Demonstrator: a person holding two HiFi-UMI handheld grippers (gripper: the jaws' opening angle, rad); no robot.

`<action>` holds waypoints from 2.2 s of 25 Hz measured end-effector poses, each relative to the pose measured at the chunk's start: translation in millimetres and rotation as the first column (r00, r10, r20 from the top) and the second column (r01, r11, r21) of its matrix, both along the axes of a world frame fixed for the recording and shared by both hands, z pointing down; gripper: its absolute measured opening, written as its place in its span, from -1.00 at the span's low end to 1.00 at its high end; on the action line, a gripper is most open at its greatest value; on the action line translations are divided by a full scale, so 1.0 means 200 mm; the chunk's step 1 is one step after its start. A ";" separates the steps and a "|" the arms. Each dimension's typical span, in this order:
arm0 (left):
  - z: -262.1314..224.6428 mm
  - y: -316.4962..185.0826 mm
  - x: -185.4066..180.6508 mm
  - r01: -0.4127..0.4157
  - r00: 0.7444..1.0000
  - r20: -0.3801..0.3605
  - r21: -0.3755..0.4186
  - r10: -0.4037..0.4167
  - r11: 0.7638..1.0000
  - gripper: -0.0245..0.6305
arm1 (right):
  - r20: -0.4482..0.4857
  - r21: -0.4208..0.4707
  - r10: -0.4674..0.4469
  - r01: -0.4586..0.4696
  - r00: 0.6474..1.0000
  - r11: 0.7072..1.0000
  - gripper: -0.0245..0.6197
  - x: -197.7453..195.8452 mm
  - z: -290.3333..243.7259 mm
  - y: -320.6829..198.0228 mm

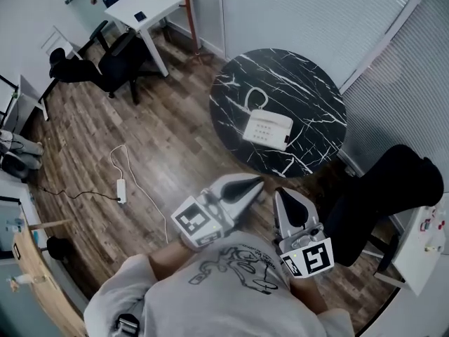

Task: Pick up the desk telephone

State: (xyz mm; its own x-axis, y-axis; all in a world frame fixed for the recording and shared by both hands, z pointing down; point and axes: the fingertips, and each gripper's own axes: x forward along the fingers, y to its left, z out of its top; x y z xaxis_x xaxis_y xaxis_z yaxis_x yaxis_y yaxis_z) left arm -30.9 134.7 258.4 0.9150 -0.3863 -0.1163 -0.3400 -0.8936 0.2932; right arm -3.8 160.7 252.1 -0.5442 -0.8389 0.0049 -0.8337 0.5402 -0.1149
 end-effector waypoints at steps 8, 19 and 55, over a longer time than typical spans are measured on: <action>0.01 -0.51 -0.05 -0.004 1.000 0.010 -0.008 0.004 1.000 -0.92 | -0.010 -0.003 0.002 -0.002 1.000 1.000 -0.90 -0.05 0.00 -0.51; 0.03 -1.01 -0.06 -0.041 0.999 0.017 -0.006 0.041 0.999 -0.92 | -0.019 -0.019 0.033 -0.033 0.999 0.999 -0.90 -0.07 0.02 -1.02; 0.52 -1.25 0.25 -0.057 0.982 0.170 -0.128 0.079 0.990 -0.68 | -0.062 -0.164 0.053 -0.062 0.997 0.984 -0.77 0.28 0.45 -1.25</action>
State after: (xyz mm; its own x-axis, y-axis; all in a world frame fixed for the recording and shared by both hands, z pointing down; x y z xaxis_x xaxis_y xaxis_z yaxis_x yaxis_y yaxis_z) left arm 19.9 -115.0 362.5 0.9416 -0.3240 0.0915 -0.3353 -0.8776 0.3427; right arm 51.7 -89.3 341.2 -0.4899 -0.8538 0.1763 -0.8706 0.4686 -0.1499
